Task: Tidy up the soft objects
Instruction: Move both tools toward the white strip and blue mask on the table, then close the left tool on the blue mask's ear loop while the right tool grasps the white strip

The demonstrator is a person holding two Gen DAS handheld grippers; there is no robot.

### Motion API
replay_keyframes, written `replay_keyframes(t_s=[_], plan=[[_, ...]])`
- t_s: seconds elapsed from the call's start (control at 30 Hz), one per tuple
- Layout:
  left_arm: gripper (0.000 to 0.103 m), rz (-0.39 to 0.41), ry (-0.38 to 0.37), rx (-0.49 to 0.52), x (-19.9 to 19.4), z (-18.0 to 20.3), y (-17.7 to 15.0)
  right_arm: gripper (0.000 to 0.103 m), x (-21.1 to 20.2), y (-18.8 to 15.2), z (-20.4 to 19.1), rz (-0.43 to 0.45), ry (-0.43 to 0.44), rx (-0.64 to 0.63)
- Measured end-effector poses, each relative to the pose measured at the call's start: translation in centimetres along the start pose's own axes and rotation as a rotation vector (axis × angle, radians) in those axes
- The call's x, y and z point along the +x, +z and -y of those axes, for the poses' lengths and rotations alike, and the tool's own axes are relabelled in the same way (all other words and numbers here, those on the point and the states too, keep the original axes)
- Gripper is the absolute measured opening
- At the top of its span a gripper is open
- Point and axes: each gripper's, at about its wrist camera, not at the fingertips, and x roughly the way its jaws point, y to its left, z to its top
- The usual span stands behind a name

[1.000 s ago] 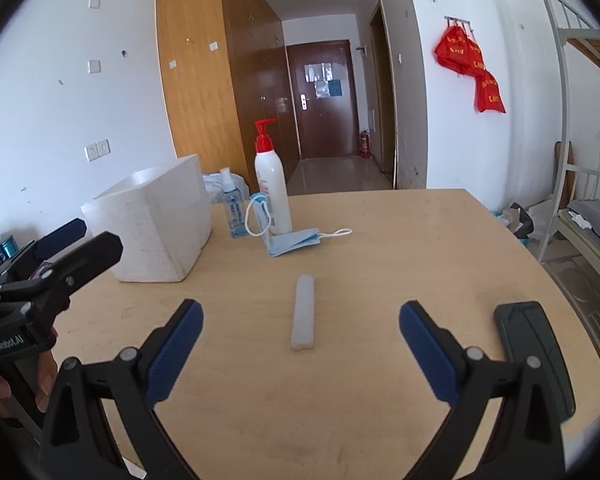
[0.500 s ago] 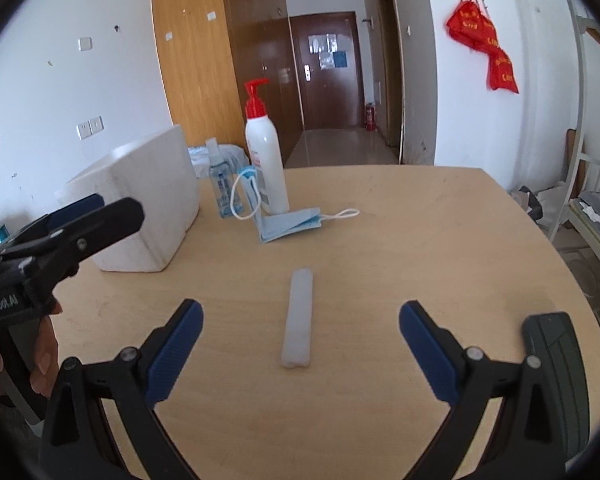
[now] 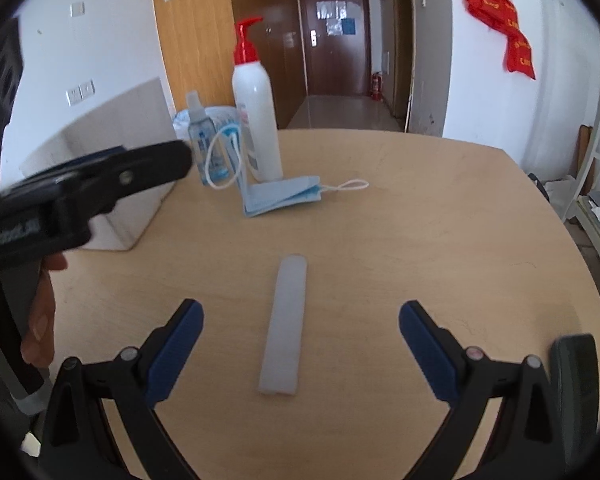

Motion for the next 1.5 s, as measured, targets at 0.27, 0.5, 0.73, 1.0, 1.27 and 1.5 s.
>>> replay_keyframes(t_s=[0.27, 0.5, 0.73, 1.0, 1.27, 1.5], plan=[[0.089, -0.071, -0.018, -0.041, 3.9, -0.9, -0.1, 0.093, 2.1, 0.5, 0.0, -0.059, 0.022, -0.002], [0.077, -0.110, -0.006, -0.040, 6.1, -1.0, 0.0, 0.079, 2.8, 0.4, 0.0, -0.091, 0.056, -0.001], [0.063, -0.130, -0.002, -0.035, 7.7, -1.1, 0.2, 0.061, 3.9, 0.4, -0.5, -0.138, 0.057, -0.039], [0.039, -0.157, -0.013, -0.036, 8.9, -1.3, 0.1, 0.047, 3.7, 0.1, -0.6, -0.142, 0.033, -0.063], [0.009, -0.144, -0.012, -0.039, 8.9, -1.8, 0.1, 0.025, 3.3, -0.2, -0.6, -0.145, 0.014, -0.077], [0.007, -0.123, -0.014, -0.014, 8.6, -1.6, 0.1, 0.021, 3.7, 0.0, -0.8, -0.142, 0.005, -0.090]])
